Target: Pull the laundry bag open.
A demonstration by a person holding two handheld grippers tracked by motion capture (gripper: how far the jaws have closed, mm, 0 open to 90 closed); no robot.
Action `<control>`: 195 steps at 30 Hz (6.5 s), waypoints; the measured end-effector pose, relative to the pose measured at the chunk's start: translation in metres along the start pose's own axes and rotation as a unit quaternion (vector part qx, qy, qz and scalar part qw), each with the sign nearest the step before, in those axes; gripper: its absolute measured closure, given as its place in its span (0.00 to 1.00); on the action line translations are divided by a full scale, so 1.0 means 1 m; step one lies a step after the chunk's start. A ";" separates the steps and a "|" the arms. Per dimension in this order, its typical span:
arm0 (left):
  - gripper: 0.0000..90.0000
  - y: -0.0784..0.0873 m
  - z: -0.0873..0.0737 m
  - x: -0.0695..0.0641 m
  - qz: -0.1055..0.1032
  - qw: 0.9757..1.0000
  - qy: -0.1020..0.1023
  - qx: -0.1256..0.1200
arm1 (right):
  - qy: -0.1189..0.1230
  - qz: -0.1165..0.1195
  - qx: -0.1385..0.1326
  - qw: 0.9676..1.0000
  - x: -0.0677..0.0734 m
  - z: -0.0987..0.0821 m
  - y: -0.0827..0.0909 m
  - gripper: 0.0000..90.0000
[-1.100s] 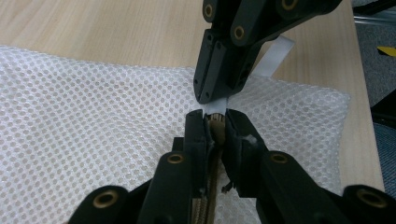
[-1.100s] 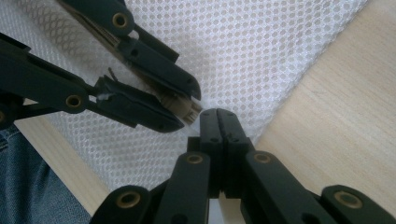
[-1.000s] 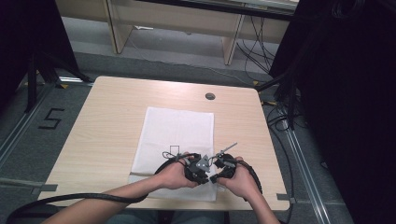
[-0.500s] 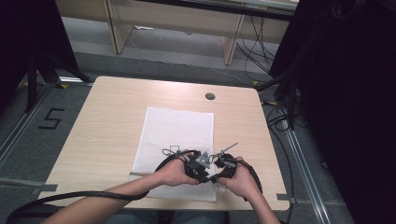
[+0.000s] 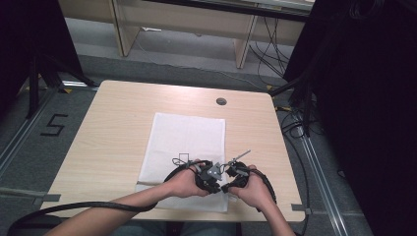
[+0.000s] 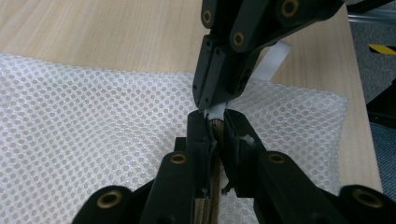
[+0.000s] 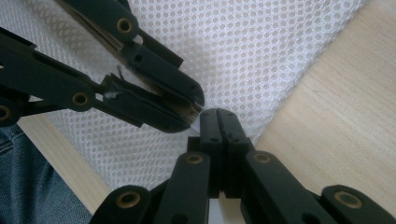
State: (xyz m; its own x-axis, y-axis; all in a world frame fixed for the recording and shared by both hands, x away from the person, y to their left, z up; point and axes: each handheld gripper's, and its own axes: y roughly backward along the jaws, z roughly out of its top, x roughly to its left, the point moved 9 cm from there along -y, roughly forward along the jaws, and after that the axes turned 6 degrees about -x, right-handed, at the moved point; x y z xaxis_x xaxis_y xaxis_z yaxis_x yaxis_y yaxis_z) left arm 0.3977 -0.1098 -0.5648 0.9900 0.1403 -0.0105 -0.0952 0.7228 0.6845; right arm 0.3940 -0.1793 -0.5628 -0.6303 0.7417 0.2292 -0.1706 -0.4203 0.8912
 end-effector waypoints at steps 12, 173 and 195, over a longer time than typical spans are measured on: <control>0.91 0.001 0.004 0.001 -0.014 0.999 0.035 -0.011 | -0.004 0.004 0.002 1.000 0.000 -0.001 0.000 1.00; 0.91 0.048 -0.027 0.008 0.007 0.999 0.034 -0.003 | 0.022 -0.012 0.012 1.000 0.000 0.002 -0.001 1.00; 0.91 0.056 -0.031 0.009 0.012 0.999 0.037 -0.008 | 0.018 -0.011 0.009 1.000 -0.001 0.002 -0.001 1.00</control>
State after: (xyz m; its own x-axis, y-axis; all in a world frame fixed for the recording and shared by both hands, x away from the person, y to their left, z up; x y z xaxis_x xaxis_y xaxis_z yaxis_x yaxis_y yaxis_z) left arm 0.3977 -0.0472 -0.5494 0.9771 0.2074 -0.0476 -0.1219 0.7289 0.6737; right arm 0.3961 -0.1784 -0.5636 -0.6538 0.7309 0.1958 -0.1706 -0.3946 0.9029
